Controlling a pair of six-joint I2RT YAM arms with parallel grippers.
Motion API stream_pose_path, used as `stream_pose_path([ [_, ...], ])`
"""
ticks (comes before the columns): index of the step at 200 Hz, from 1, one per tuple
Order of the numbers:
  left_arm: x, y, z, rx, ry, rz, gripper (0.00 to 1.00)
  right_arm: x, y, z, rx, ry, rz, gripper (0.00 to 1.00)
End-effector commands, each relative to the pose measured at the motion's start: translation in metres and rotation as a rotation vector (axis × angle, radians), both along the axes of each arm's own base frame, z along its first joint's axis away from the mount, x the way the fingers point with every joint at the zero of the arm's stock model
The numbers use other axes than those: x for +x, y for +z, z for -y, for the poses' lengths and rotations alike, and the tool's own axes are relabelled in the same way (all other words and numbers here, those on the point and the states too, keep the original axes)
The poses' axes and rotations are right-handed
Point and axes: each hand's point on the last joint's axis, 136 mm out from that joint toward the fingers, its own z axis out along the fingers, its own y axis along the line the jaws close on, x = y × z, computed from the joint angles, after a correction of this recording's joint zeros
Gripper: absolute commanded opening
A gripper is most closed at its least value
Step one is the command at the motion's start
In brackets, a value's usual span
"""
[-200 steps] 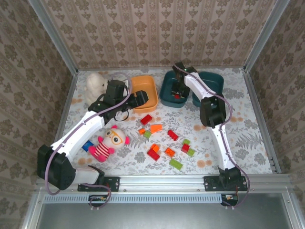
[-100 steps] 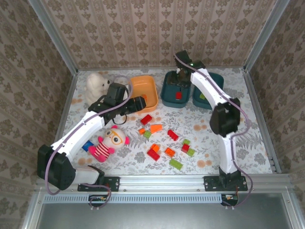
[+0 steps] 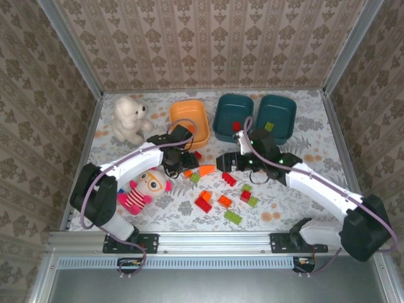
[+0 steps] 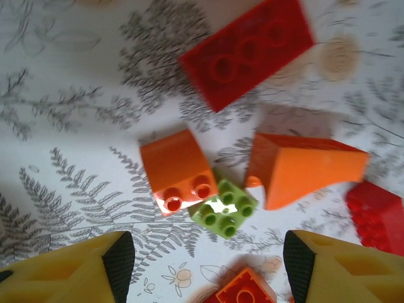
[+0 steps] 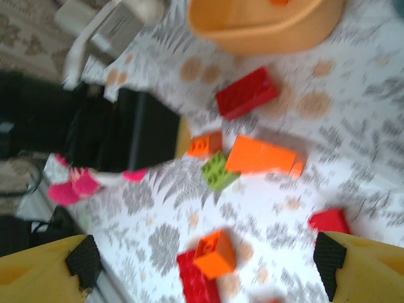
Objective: Sort the legos into containers by color
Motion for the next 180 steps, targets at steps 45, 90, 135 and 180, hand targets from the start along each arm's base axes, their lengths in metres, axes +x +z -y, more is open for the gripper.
stream_pose_path([
  [45,0.007,-0.024,-0.001,0.021,0.231,-0.097,0.66,-0.013,0.028,0.000,0.074,0.030,0.052,0.92],
  [90,0.006,-0.040,-0.004,0.060,0.257,-0.122,0.60,-0.017,0.024,0.001,0.061,0.040,0.030,0.91],
  [135,0.014,-0.049,-0.001,0.067,0.246,-0.100,0.41,-0.018,0.019,0.000,0.056,0.050,0.014,0.91],
  [180,0.012,-0.041,-0.008,0.092,0.237,-0.078,0.28,-0.015,0.018,-0.003,0.053,0.054,-0.001,0.91],
])
